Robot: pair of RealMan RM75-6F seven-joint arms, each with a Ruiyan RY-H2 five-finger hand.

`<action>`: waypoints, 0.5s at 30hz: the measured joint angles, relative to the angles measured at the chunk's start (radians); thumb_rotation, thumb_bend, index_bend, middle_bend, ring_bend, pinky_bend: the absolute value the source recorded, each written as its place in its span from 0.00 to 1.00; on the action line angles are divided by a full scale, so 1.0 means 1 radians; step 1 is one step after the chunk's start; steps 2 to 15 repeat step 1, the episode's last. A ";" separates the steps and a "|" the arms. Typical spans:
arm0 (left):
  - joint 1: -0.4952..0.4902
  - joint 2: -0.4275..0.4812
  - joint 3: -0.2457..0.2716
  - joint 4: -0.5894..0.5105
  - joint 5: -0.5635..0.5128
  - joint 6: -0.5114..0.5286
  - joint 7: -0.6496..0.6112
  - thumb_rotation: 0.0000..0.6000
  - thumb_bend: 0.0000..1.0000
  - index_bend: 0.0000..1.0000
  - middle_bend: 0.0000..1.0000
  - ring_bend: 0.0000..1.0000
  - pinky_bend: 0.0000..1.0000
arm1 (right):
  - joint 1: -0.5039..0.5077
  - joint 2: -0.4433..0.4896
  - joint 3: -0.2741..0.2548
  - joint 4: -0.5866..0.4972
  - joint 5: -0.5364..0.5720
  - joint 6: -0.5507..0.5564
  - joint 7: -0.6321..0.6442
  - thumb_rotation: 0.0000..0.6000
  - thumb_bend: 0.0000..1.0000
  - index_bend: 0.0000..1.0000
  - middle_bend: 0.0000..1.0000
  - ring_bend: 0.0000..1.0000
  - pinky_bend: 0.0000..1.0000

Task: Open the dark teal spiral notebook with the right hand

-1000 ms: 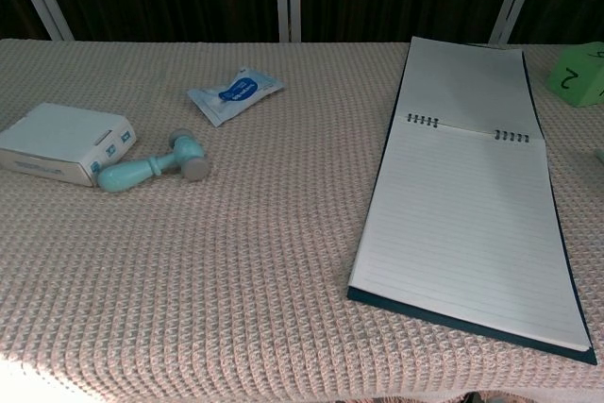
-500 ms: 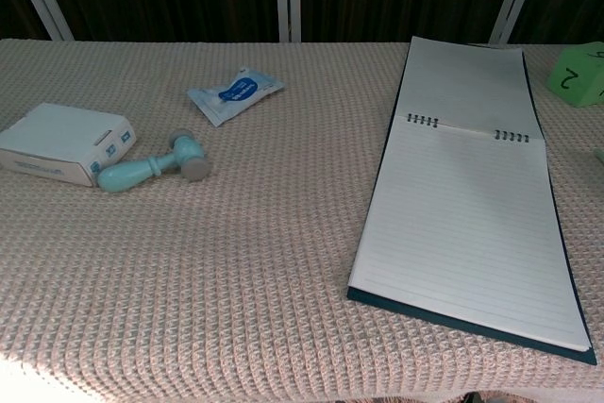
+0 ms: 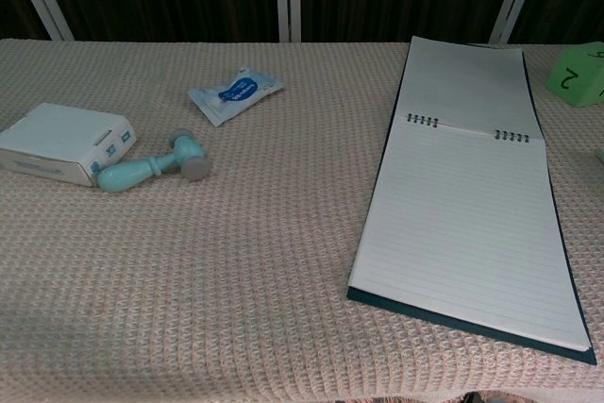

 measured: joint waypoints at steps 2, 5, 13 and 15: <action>0.000 0.000 0.000 0.000 0.000 0.000 0.000 0.96 0.10 0.08 0.06 0.00 0.09 | -0.003 0.000 0.001 0.008 0.007 -0.012 0.009 1.00 0.22 0.00 0.00 0.00 0.00; 0.000 0.000 0.000 0.000 0.000 0.000 0.000 0.96 0.10 0.08 0.06 0.00 0.09 | -0.003 0.000 0.001 0.008 0.007 -0.012 0.009 1.00 0.22 0.00 0.00 0.00 0.00; 0.000 0.000 0.000 0.000 0.000 0.000 0.000 0.96 0.10 0.08 0.06 0.00 0.09 | -0.003 0.000 0.001 0.008 0.007 -0.012 0.009 1.00 0.22 0.00 0.00 0.00 0.00; 0.000 0.000 0.000 0.000 0.000 0.000 0.000 0.96 0.10 0.08 0.06 0.00 0.09 | -0.003 0.000 0.001 0.008 0.007 -0.012 0.009 1.00 0.22 0.00 0.00 0.00 0.00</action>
